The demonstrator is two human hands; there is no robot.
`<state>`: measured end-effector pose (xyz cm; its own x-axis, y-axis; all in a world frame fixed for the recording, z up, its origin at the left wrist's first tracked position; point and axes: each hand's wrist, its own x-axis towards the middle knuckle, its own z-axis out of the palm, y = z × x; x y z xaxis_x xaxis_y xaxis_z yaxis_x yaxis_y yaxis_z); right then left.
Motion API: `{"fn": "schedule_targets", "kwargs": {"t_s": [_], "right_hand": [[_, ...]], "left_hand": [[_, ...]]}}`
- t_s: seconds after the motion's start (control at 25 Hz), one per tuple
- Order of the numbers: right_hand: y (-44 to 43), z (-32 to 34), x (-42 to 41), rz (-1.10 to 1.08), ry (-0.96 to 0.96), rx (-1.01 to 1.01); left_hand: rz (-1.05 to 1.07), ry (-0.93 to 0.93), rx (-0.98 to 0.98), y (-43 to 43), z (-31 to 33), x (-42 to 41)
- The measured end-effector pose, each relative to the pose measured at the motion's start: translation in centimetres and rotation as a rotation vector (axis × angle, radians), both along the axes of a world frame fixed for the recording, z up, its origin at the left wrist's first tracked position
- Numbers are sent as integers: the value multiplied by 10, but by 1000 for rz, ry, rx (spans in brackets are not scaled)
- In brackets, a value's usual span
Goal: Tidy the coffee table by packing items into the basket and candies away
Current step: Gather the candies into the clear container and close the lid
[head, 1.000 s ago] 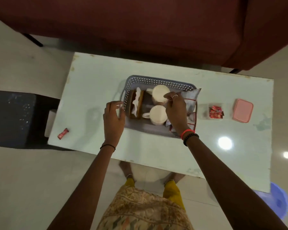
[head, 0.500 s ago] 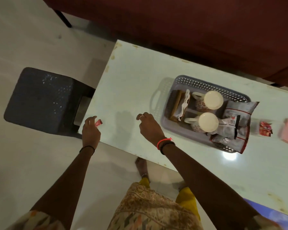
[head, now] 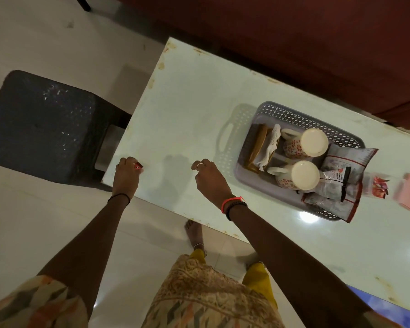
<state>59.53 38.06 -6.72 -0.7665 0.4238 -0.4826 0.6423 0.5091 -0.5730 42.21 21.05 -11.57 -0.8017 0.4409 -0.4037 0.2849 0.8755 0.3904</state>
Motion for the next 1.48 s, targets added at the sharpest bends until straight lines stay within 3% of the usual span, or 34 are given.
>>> {"fn": "schedule_targets", "kwargs": {"t_s": [0.24, 0.36, 0.56, 0.76, 1.08, 1.2, 1.48], "right_hand": [[32, 16, 17, -143, 103, 61], [58, 29, 35, -349, 214, 42], [119, 44, 95, -664, 340, 80], [181, 52, 187, -928, 381, 169], [265, 37, 361, -1264, 330, 237], [280, 19, 405, -1281, 273, 210], [321, -14, 468, -1298, 99, 175]], "left_hand": [[141, -107, 382, 56, 45, 34], [134, -141, 516, 99, 67, 70], [34, -189, 644, 181, 91, 157], [-213, -204, 707, 262, 111, 253], [-618, -274, 635, 369, 102, 407], [-704, -289, 545, 398, 83, 445], [-797, -118, 220, 436, 42, 477]]}}
